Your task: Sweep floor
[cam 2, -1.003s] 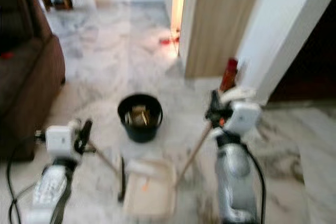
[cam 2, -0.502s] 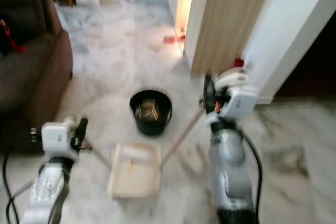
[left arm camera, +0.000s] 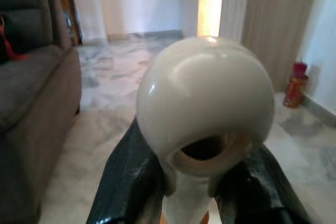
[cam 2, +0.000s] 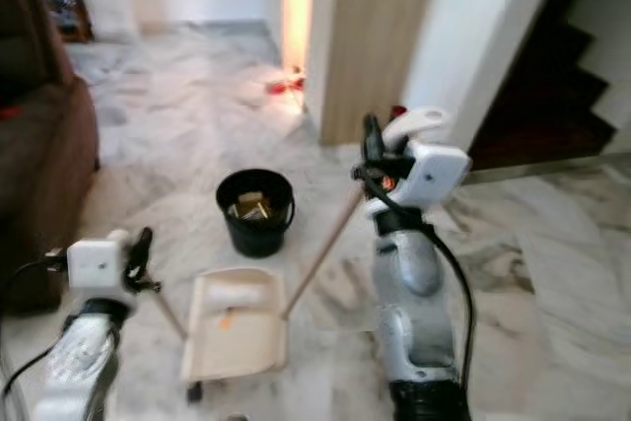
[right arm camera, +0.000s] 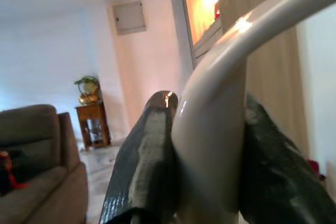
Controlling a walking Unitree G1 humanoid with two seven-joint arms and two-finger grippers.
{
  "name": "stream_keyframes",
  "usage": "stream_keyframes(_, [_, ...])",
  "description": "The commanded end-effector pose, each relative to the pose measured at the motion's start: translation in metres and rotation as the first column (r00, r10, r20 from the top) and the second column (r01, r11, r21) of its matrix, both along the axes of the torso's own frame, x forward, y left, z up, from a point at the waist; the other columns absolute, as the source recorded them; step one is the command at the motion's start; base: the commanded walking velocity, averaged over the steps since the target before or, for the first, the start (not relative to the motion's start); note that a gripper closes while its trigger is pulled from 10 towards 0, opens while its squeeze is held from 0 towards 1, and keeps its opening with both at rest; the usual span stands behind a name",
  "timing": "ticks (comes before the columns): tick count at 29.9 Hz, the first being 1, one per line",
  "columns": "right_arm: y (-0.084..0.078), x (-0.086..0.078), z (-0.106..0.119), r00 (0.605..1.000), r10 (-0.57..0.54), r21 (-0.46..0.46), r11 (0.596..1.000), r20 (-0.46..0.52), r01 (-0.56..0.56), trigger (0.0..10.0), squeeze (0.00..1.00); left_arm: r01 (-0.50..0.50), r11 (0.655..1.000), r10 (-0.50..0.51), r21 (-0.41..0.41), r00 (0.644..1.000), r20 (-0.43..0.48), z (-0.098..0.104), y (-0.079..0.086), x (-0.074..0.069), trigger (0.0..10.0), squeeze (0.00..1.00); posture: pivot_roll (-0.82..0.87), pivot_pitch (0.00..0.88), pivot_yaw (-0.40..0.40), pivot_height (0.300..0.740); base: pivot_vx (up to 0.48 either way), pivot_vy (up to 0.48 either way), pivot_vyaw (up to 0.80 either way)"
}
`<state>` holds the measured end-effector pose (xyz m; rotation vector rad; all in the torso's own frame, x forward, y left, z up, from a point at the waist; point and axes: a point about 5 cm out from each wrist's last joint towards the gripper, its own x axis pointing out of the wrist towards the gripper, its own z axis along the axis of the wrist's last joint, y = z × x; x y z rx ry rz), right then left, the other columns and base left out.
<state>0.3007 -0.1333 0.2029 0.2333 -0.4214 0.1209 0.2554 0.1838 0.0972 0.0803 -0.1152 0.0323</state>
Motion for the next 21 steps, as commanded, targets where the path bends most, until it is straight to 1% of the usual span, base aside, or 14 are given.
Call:
stream_keyframes(1, [0.0062,-0.0015,0.0084,0.999,0.032,0.051,0.998,0.033,-0.034,10.0,0.00,0.001,1.000,-0.002,0.025,1.000,0.030,0.0094,0.0016,0.0042,10.0,0.00,0.05,0.000,-0.022,0.740,0.000,0.000,0.00])
stream_keyframes(8, [0.0071,-0.0020,0.0061,0.999,0.038,0.072,0.997,0.024,-0.039,10.0,0.00,-0.002,1.000,0.001,0.027,1.000,0.031,0.0092,0.0030,0.0045,10.0,0.00,0.05,0.000,-0.021,0.740,0.000,0.000,0.00])
stream_keyframes(16, [0.0096,-0.0023,0.0088,0.998,0.054,0.051,0.997,0.037,-0.056,10.0,0.00,-0.008,0.999,0.007,0.031,0.999,0.032,0.0095,0.0035,0.0041,10.0,0.00,0.05,0.000,-0.023,0.740,0.249,0.000,0.00])
stream_keyframes(21, [0.0116,-0.0029,0.0108,0.997,0.069,0.050,0.996,0.044,-0.071,10.0,0.00,-0.014,0.999,0.013,0.031,0.999,0.032,0.0094,0.0038,0.0039,10.0,0.00,0.05,0.000,-0.026,0.740,0.254,0.000,0.73])
